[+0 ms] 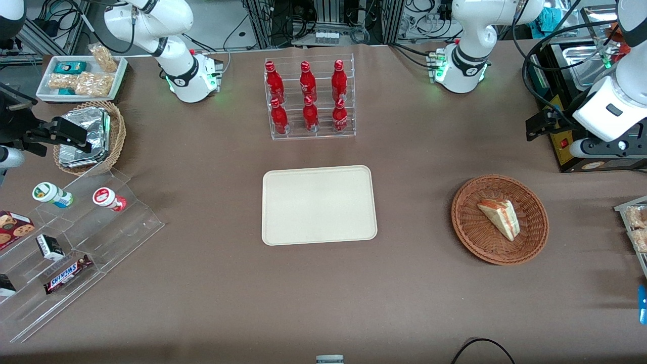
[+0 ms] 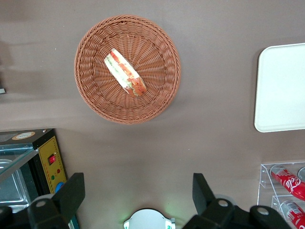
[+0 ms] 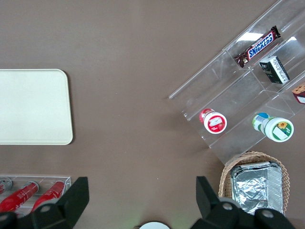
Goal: Place sandwich from basket to tray
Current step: 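Move the left gripper down over the wrapped sandwich in the wicker basket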
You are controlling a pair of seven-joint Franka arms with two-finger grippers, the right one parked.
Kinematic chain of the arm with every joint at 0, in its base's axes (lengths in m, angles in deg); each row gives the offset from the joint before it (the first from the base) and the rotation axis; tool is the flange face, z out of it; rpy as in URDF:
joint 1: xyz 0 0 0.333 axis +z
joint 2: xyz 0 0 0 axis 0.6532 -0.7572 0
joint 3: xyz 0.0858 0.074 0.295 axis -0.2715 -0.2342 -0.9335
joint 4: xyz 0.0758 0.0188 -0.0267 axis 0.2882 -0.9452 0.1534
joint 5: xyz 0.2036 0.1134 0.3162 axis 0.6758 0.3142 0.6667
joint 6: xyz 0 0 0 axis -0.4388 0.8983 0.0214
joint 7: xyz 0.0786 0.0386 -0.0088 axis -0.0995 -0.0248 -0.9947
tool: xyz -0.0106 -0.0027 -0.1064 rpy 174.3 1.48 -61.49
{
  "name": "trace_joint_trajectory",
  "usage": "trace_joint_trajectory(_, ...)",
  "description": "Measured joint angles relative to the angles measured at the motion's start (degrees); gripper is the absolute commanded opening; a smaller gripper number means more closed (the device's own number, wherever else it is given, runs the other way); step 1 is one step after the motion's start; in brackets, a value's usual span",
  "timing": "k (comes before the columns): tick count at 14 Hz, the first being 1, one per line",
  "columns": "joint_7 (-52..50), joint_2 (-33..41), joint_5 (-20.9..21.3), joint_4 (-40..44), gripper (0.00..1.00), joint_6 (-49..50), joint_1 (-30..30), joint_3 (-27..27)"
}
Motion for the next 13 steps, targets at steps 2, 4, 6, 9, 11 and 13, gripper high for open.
trace_joint_trajectory(2, 0.0, -0.2, 0.0, -0.2, 1.00, 0.3, 0.0, 0.0)
trace_joint_trajectory(4, 0.0, -0.7, 0.4, -2.0, 1.00, -0.2, 0.0, 0.0)
trace_joint_trajectory(6, 0.0, -1.9, 0.7, -6.1, 1.00, -5.3, 0.0, -0.1)
trace_joint_trajectory(9, 0.0, -4.9, 0.8, -14.2, 1.00, -16.7, 1.9, -0.3)
trace_joint_trajectory(11, 0.0, -6.4, 0.8, -20.5, 1.00, -26.4, 3.4, -0.5)
trace_joint_trajectory(13, -0.2, -7.4, 0.8, -26.5, 1.00, -36.8, 4.7, -0.6)
